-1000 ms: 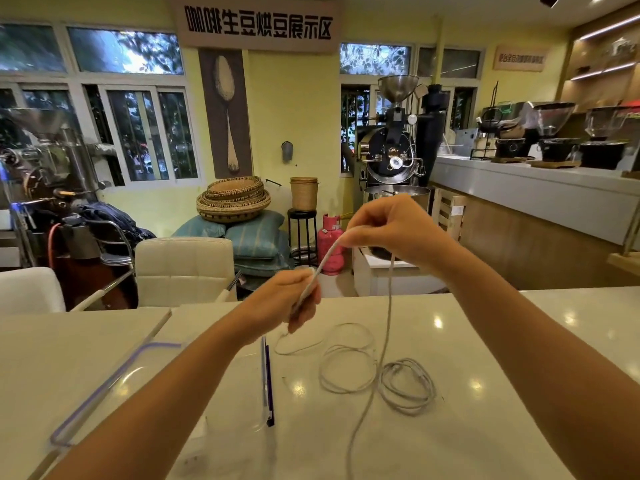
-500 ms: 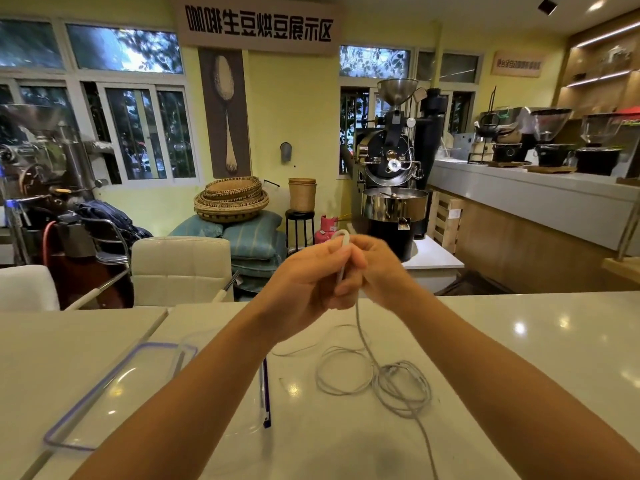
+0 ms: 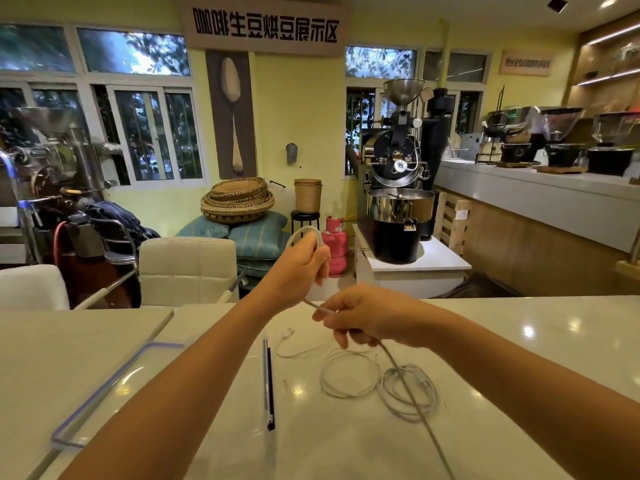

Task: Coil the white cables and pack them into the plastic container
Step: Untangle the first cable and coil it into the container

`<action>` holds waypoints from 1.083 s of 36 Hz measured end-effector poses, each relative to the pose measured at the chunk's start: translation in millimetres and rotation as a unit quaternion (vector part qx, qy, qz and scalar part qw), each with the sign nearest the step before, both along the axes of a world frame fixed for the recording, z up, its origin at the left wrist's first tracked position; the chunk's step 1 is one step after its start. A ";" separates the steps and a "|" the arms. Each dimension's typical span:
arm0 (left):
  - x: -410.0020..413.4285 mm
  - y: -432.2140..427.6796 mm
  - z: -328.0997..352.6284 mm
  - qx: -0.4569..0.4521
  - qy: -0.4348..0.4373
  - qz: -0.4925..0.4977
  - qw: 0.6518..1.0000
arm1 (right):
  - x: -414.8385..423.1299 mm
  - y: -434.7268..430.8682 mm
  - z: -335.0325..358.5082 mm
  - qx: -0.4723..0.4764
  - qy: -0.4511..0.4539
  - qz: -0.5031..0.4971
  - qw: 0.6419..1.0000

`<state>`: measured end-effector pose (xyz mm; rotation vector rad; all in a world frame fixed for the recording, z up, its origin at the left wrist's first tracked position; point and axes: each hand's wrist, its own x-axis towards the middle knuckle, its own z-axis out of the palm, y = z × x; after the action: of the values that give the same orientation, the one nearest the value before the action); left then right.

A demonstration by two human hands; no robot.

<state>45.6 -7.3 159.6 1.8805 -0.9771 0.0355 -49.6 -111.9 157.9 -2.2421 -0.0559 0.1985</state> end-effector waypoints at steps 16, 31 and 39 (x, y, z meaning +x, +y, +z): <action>-22.2 15.3 -21.3 -0.049 0.186 -0.236 0.953 | 9.4 -44.6 77.4 -0.095 -0.221 -0.038 0.970; -43.8 6.7 7.5 -0.139 0.271 -0.379 0.874 | 47.5 -31.4 -6.9 0.382 -0.162 -0.004 0.910; -30.0 1.9 9.6 -0.101 0.136 -0.149 0.974 | 34.4 3.2 -38.9 0.338 -0.033 -0.057 0.939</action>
<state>15.6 -5.3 169.2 1.4920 -1.0119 -0.2842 -15.2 -108.6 119.0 -1.5578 -0.0249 0.0283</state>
